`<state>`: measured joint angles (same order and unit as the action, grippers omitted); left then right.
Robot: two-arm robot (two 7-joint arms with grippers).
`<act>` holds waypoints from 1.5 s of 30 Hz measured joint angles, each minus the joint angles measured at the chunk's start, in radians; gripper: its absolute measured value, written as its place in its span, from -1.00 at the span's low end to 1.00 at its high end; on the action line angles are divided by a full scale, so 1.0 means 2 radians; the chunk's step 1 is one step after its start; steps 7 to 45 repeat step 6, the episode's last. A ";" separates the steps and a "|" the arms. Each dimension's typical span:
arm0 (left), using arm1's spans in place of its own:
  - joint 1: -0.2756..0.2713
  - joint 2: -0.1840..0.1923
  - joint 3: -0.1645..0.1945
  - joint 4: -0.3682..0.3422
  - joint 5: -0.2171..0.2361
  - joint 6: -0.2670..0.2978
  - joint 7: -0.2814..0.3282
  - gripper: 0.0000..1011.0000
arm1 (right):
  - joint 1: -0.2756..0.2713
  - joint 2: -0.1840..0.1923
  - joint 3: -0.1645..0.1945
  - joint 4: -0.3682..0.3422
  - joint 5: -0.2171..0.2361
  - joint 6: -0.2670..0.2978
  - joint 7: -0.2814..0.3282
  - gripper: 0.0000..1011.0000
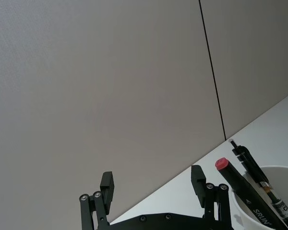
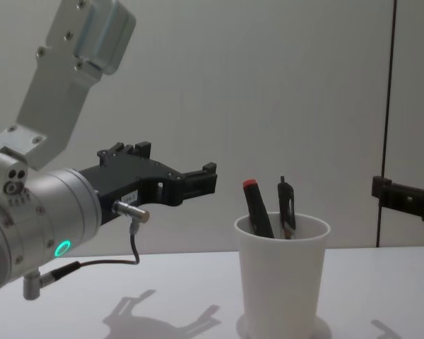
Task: Place the pen into the pen holder.
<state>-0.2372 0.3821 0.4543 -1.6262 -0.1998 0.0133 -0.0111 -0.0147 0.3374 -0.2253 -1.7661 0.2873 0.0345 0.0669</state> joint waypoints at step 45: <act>0.000 0.000 0.000 0.000 0.000 0.000 0.000 0.98 | 0.000 0.000 0.000 0.000 0.000 0.000 0.000 0.98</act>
